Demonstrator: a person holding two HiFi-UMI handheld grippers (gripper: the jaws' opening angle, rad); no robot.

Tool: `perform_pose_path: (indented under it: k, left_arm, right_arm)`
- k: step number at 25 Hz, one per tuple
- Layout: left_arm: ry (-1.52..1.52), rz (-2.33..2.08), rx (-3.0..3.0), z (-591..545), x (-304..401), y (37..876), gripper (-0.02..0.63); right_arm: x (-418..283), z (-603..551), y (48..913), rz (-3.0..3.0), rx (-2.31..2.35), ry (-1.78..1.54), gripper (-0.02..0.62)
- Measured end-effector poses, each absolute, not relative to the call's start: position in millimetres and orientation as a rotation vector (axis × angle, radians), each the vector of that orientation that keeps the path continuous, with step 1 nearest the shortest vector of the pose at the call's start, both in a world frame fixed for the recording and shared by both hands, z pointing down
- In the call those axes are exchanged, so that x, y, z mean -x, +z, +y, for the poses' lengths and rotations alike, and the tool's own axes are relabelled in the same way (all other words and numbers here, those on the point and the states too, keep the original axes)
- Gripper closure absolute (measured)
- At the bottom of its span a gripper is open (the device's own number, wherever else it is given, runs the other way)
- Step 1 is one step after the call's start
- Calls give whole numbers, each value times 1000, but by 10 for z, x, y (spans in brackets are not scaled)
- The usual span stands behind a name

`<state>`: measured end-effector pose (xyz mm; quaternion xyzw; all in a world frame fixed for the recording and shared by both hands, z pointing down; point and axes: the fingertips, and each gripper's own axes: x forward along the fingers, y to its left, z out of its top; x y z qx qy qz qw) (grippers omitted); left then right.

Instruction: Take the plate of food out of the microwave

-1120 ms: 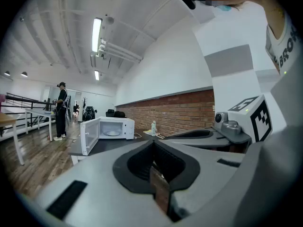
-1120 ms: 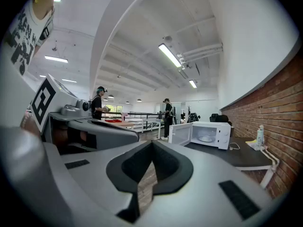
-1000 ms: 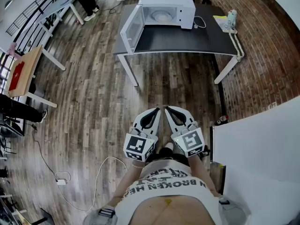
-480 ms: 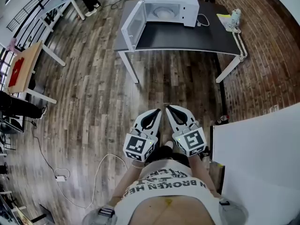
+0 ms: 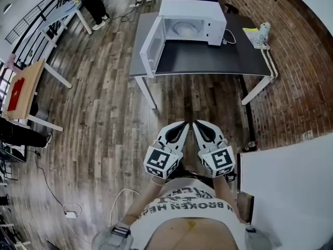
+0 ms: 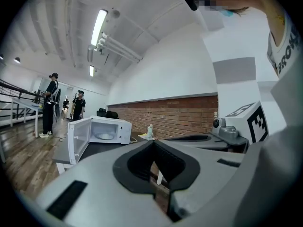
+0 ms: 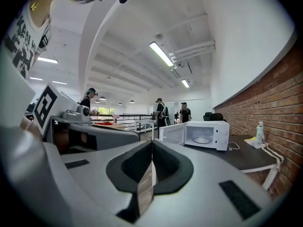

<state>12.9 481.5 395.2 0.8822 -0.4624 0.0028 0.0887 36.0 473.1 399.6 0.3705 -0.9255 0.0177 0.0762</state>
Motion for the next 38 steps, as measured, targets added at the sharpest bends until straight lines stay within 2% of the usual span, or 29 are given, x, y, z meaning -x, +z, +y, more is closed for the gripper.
perform_pose_path:
  k: [18, 29, 38]
  left_arm:
    - [44, -1353, -2598, 3912, 741, 4130, 598]
    - [16, -1373, -2559, 3697, 931, 4175, 598]
    - [30, -1435, -2504, 3135, 1053, 4239, 598]
  right_arm:
    - [493, 3826, 4161, -2743, -1155, 108, 588]
    - [709, 3597, 4205, -2741, -1108, 113, 588]
    - [888, 2974, 4242, -2781, -1008, 126, 588]
